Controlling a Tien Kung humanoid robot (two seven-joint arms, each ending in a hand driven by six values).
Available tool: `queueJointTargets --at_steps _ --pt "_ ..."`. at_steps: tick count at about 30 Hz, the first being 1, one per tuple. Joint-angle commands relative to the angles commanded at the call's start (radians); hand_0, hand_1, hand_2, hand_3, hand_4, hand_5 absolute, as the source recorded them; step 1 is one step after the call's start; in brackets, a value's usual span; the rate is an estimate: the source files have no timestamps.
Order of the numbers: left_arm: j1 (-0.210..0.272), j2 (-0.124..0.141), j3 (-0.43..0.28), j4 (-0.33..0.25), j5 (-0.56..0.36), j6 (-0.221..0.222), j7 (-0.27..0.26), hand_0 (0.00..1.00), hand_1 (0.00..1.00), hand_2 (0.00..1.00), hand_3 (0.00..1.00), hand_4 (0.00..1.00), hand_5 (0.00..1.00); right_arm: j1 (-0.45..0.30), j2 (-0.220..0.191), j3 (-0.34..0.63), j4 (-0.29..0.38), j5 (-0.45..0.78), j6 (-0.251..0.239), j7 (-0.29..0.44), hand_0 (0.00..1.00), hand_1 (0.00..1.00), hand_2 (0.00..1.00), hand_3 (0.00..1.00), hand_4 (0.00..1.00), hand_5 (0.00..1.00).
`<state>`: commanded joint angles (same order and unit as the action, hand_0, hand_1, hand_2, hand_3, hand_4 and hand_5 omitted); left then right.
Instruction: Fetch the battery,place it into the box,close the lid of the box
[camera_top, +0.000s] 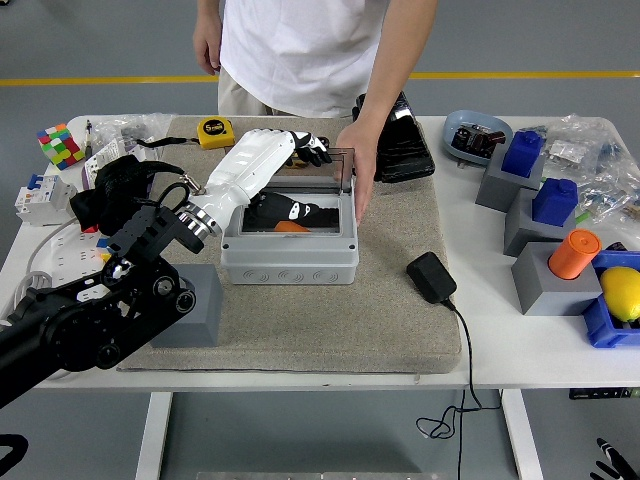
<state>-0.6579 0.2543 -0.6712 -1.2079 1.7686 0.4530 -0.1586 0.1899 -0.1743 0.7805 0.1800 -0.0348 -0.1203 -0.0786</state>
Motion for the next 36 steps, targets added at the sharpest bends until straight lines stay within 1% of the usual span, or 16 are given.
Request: queueJointTargets --at_steps 2,4,5,7,8,10,11,14,16,17,19,24,27,31,33,36 --pt "0.003 0.000 -0.023 -0.014 -0.007 0.027 -0.029 0.283 0.494 0.541 0.564 0.998 0.184 0.000 0.000 0.002 0.000 -0.002 0.000 0.000 0.622 0.679 0.657 0.545 0.918 0.484" --pt "0.003 0.000 -0.042 -0.018 -0.012 0.035 -0.035 0.283 0.494 0.541 0.564 0.998 0.184 0.001 0.000 0.003 0.000 -0.002 0.000 -0.001 0.622 0.679 0.657 0.545 0.918 0.484" --pt "0.003 -0.001 -0.050 -0.017 -0.017 0.035 -0.035 0.406 0.581 0.579 0.636 0.998 0.432 0.001 0.000 0.002 0.000 -0.002 0.000 -0.001 0.624 0.679 0.657 0.544 0.918 0.484" --pt "0.000 -0.004 -0.074 -0.001 -0.041 0.024 -0.039 0.406 0.581 0.579 0.636 0.998 0.432 0.001 0.000 0.002 0.000 -0.001 0.000 0.000 0.624 0.679 0.657 0.544 0.918 0.484" --pt "-0.001 -0.006 -0.085 0.009 -0.056 0.011 -0.042 0.406 0.581 0.579 0.636 0.998 0.432 0.001 0.000 0.003 0.000 -0.002 0.000 -0.001 0.624 0.679 0.657 0.544 0.918 0.484" --pt "-0.005 -0.006 -0.101 0.024 -0.077 -0.020 -0.029 0.406 0.581 0.579 0.636 0.998 0.432 0.001 0.001 0.001 0.000 -0.001 0.000 -0.001 0.624 0.679 0.657 0.544 0.918 0.484" --pt "-0.007 -0.006 -0.107 0.032 -0.087 -0.044 -0.016 0.655 0.747 0.726 0.759 0.998 0.877 0.001 0.001 0.001 0.000 -0.002 -0.001 -0.001 0.623 0.679 0.657 0.544 0.918 0.484" --pt "-0.010 -0.001 -0.111 0.047 -0.113 -0.105 0.021 0.655 0.747 0.726 0.759 0.998 0.877 0.000 0.000 0.000 0.000 -0.001 -0.001 -0.001 0.623 0.679 0.657 0.544 0.918 0.484" --pt "-0.009 0.001 -0.108 0.052 -0.121 -0.129 0.042 0.655 0.747 0.726 0.759 0.998 0.877 -0.001 0.001 0.002 0.000 -0.001 0.000 -0.001 0.623 0.679 0.657 0.544 0.918 0.484" --pt "-0.007 0.001 -0.106 0.054 -0.121 -0.145 0.059 0.697 0.773 0.749 0.778 0.998 0.998 -0.001 0.001 0.003 0.000 -0.001 0.000 -0.001 0.623 0.679 0.657 0.544 0.917 0.483" --pt "-0.003 0.002 -0.101 0.054 -0.116 -0.167 0.089 0.697 0.773 0.749 0.778 0.998 0.998 -0.002 0.001 0.004 0.000 -0.001 0.000 0.000 0.623 0.679 0.657 0.544 0.917 0.483" --pt "0.009 0.013 -0.088 0.037 -0.115 -0.185 0.116 0.701 0.776 0.744 0.773 0.998 0.998 0.000 0.000 0.006 0.000 -0.004 0.000 0.000 0.623 0.679 0.657 0.544 0.916 0.483" --pt "0.026 0.030 -0.079 0.016 -0.117 -0.189 0.125 0.701 0.776 0.744 0.773 0.998 0.998 -0.001 0.000 0.010 0.000 -0.008 0.000 -0.001 0.623 0.679 0.657 0.544 0.916 0.483" --pt "0.063 0.064 -0.064 -0.026 -0.126 -0.187 0.124 0.686 0.767 0.732 0.759 0.998 0.998 -0.001 0.000 0.015 0.000 -0.012 0.001 -0.001 0.623 0.679 0.656 0.544 0.915 0.481" --pt "0.090 0.087 -0.055 -0.055 -0.129 -0.186 0.123 0.686 0.767 0.732 0.759 0.998 0.998 -0.002 0.000 0.017 0.000 -0.013 0.001 0.000 0.623 0.679 0.656 0.544 0.915 0.481" --pt "0.120 0.110 -0.048 -0.088 -0.132 -0.186 0.126 0.673 0.759 0.721 0.752 0.998 0.998 -0.004 -0.001 0.021 0.000 -0.017 0.002 0.000 0.624 0.679 0.657 0.544 0.914 0.481"
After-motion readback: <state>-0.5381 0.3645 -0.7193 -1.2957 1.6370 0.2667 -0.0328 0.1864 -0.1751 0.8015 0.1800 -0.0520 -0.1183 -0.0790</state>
